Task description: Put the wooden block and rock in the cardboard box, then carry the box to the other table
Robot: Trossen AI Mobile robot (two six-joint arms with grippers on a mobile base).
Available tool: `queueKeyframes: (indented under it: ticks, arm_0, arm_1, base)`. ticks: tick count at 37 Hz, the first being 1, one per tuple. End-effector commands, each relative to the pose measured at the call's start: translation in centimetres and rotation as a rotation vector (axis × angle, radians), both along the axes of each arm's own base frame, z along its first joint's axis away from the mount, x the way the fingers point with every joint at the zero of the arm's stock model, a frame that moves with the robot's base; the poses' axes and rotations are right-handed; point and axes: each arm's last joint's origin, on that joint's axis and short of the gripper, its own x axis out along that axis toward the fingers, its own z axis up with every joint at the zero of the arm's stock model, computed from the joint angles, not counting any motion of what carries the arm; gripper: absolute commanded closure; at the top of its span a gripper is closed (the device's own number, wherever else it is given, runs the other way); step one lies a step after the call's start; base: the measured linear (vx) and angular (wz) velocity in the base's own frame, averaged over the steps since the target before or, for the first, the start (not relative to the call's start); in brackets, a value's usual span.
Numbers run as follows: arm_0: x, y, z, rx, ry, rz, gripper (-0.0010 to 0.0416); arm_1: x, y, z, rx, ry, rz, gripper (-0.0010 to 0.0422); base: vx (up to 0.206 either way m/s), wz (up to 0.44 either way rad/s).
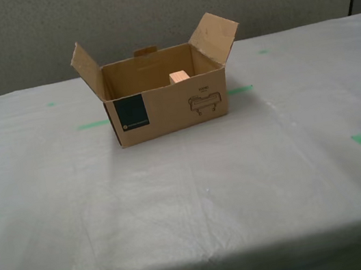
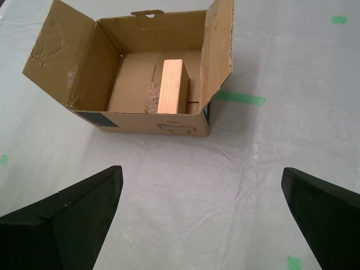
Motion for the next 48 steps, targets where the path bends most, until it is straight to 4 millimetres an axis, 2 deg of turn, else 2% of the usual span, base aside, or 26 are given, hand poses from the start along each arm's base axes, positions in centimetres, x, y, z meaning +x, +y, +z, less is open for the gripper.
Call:
queueKeyframes:
  ticks: [1, 48]
  arm_0:
    - [0.0, 0.0, 0.01, -0.002, -0.002, -0.002, 0.0013]
    - [0.0, 0.0, 0.01, -0.002, -0.002, -0.002, 0.0012]
  arm_1:
    - [0.0, 0.0, 0.02, 0.001, -0.002, 0.0, 0.0014]
    - [0.0, 0.0, 0.02, 0.0, -0.002, 0.0, 0.0014]
  base:
    - [0.0, 0.0]
    - [0.0, 0.0]
